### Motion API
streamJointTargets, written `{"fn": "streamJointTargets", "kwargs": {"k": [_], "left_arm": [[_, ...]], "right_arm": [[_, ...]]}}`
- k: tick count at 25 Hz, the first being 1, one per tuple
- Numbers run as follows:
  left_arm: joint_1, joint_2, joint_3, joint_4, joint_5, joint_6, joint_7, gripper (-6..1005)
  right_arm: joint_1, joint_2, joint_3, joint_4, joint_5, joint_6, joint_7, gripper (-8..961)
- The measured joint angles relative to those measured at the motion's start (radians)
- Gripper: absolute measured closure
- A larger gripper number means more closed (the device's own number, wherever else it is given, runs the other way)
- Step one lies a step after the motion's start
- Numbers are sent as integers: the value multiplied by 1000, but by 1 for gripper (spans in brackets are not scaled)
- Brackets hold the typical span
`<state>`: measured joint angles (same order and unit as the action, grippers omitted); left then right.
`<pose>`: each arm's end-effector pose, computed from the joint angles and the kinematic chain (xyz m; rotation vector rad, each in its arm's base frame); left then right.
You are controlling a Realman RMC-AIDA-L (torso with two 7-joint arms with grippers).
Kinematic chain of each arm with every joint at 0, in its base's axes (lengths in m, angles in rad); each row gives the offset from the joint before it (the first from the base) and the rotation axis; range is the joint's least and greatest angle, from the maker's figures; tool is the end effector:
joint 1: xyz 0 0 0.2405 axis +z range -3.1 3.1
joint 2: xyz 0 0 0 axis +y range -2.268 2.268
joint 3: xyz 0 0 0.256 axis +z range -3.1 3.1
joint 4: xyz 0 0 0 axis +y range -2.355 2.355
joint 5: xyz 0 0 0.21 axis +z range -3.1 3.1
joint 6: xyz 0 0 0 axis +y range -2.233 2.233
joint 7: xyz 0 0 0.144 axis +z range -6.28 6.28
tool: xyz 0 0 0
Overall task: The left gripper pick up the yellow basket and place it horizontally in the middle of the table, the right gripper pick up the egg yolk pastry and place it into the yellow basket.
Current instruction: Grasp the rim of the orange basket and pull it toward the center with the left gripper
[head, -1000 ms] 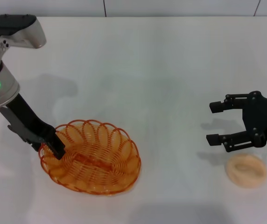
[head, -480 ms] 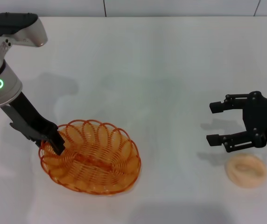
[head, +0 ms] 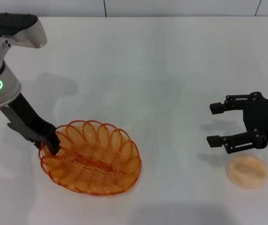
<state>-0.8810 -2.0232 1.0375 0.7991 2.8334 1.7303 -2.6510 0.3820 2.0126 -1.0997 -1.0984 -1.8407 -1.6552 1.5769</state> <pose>-0.2288 0.3655 0.0138 -2.3851 -1.5608 0.8288 0.2224 0.3095 0.0317 -2.9569 0.3181 0.4926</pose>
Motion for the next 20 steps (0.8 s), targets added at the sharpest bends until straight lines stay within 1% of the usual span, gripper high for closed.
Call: {"fn": "streamJointTargets", "kwargs": {"k": [7, 15, 20], "left_arm": [[-7, -9, 18, -1, 0, -3, 0, 608], [-12, -13, 35, -27, -2, -8, 2, 719], [-18, -14, 35, -18, -10, -8, 1, 854]], "right_arm": [[0, 0, 0, -2, 0, -2, 0, 126], [0, 0, 0, -3, 0, -3, 1, 126], [-2, 0, 2, -9, 0, -12, 2, 126]]}}
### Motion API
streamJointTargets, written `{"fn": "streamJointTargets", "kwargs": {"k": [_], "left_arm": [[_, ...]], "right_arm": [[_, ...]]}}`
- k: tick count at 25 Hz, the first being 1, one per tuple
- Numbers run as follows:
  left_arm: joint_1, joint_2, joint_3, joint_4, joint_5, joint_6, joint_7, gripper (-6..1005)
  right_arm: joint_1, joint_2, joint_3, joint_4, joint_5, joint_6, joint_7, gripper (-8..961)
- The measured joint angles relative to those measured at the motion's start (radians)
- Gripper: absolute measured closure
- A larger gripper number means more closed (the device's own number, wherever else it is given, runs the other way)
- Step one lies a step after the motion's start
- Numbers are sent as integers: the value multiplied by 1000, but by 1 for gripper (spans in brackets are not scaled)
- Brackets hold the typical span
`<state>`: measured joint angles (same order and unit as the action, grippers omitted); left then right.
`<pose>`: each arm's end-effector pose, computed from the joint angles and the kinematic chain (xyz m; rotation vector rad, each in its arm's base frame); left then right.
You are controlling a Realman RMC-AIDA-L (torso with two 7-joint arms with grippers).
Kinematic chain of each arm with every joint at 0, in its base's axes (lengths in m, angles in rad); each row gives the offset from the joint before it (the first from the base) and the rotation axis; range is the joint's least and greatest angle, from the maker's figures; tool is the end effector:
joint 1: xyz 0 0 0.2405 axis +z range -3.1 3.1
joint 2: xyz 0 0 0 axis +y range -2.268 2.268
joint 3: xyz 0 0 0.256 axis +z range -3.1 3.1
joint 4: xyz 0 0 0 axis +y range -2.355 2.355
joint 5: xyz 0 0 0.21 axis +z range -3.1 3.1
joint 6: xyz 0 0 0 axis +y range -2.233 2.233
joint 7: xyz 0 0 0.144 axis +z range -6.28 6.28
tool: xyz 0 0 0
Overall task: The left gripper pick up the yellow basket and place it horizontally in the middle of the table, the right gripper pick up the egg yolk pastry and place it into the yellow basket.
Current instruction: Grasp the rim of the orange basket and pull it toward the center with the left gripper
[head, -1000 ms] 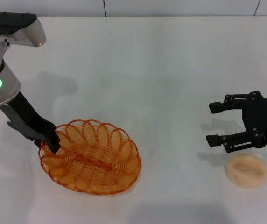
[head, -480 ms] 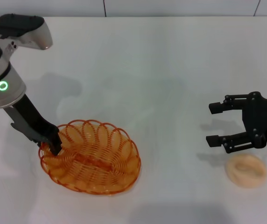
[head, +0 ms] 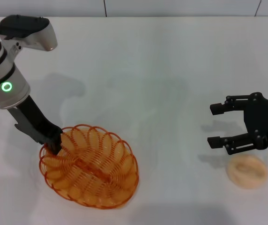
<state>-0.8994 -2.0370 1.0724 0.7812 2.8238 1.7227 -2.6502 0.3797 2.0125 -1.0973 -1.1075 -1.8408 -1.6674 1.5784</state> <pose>-0.2216 0.3647 0.0033 -2.4193 -1.5237 0.8648 0.2215 0.3080 0.0331 -2.9637 0.3101 0.4940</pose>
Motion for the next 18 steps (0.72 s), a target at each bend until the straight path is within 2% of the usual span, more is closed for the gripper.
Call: {"fn": "streamJointTargets", "kwargs": {"k": [8, 18], "left_arm": [[-6, 1, -10, 4, -1, -22, 8, 893], [7, 9, -122, 14, -95, -69, -25, 900]], "right_arm": [[-2, 0, 4, 2, 0, -2, 0, 126], [-4, 0, 5, -2, 0, -2, 1, 126]]}}
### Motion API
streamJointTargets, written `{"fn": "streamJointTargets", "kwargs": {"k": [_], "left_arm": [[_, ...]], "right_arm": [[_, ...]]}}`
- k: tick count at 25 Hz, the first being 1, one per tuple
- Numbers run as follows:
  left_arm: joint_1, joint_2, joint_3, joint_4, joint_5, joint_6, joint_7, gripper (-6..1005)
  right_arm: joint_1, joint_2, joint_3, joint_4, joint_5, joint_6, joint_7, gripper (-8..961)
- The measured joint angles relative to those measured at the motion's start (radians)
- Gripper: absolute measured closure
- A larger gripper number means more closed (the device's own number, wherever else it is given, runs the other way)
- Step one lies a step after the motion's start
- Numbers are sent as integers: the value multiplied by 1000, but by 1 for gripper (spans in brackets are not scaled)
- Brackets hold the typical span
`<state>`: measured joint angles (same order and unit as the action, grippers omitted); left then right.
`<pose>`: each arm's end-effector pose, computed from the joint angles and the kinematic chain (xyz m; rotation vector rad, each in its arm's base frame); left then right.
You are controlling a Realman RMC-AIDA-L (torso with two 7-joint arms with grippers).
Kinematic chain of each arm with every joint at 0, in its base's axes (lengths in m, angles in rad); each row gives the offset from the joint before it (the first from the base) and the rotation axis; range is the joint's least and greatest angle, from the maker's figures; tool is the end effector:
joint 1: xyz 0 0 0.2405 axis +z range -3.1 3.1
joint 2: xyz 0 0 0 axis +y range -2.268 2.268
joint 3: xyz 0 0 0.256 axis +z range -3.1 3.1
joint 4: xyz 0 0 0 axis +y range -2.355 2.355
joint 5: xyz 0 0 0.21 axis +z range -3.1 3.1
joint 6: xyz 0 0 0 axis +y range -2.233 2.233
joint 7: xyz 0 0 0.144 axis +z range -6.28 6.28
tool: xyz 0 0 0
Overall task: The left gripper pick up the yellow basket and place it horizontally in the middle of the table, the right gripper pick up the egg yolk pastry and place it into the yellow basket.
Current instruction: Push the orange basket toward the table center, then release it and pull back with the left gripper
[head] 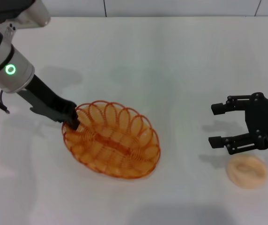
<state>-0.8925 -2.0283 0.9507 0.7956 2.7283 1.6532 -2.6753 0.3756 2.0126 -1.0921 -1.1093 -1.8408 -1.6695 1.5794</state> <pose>-0.2125 0.3814 0.0085 -2.4068 -1.6309 0.5324 0.2228 0.3073 0.0342 -2.9589 0.3168 0.4962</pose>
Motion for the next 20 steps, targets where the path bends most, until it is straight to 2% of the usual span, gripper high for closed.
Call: {"fn": "streamJointTargets", "kwargs": {"k": [10, 20], "left_arm": [[-7, 14, -70, 1, -103, -33, -122, 908], [6, 4, -108, -35, -210, -75, -199, 917]], "right_arm": [[5, -1, 0, -2, 0, -12, 1, 126], [6, 0, 1, -2, 0, -29, 0, 126]]}}
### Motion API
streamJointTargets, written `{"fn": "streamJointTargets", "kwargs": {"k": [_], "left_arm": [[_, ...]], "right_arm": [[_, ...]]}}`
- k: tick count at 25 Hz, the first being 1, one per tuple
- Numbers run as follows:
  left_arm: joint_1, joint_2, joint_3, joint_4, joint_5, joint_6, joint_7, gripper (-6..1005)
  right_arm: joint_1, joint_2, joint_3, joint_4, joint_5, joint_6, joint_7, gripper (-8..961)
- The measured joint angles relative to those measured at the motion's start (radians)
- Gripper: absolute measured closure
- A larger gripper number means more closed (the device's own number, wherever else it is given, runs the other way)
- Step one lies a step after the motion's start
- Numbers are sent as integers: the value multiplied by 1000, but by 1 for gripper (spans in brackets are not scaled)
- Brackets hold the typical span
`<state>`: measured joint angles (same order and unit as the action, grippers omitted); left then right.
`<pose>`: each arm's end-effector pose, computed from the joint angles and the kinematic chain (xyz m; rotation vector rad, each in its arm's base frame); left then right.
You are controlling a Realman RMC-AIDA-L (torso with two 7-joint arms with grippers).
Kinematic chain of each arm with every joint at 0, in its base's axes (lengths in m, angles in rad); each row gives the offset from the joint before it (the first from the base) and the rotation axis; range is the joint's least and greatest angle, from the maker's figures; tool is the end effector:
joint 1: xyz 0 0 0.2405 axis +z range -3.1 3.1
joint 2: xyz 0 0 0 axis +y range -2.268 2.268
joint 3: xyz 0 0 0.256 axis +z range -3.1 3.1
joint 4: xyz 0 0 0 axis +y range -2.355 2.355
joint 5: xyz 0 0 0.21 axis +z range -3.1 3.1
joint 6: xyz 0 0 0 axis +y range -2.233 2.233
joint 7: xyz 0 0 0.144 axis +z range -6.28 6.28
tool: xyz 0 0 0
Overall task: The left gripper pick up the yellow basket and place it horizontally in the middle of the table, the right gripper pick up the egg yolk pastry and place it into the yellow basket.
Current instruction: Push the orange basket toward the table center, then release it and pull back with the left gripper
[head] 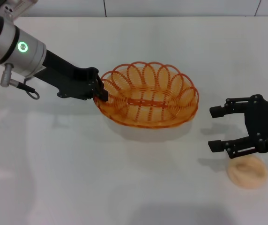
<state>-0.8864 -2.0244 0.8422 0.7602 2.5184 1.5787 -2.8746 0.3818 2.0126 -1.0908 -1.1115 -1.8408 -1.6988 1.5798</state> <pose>-0.1933 0.3952 0.0057 -2.2473 -1.9940 0.0739 0.2197 0.3047 0.0344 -2.9874 0.3011 0.5052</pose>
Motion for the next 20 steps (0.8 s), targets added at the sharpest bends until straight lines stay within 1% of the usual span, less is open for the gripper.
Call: {"fn": "streamJointTargets", "kwargs": {"k": [6, 9, 17, 20], "left_arm": [[6, 3, 3, -34, 4, -6, -38, 918], [6, 0, 9, -47, 14, -14, -44, 919], [5, -4, 9, -136, 32, -78, -33, 920], [6, -6, 10, -152, 33, -98, -25, 921]], "right_arm": [[1, 0, 0, -2, 0, -10, 0, 126], [4, 0, -2, -2, 0, -11, 1, 126], [5, 0, -1, -2, 0, -22, 0, 127], [5, -1, 0, -2, 0, -24, 0, 127]]}}
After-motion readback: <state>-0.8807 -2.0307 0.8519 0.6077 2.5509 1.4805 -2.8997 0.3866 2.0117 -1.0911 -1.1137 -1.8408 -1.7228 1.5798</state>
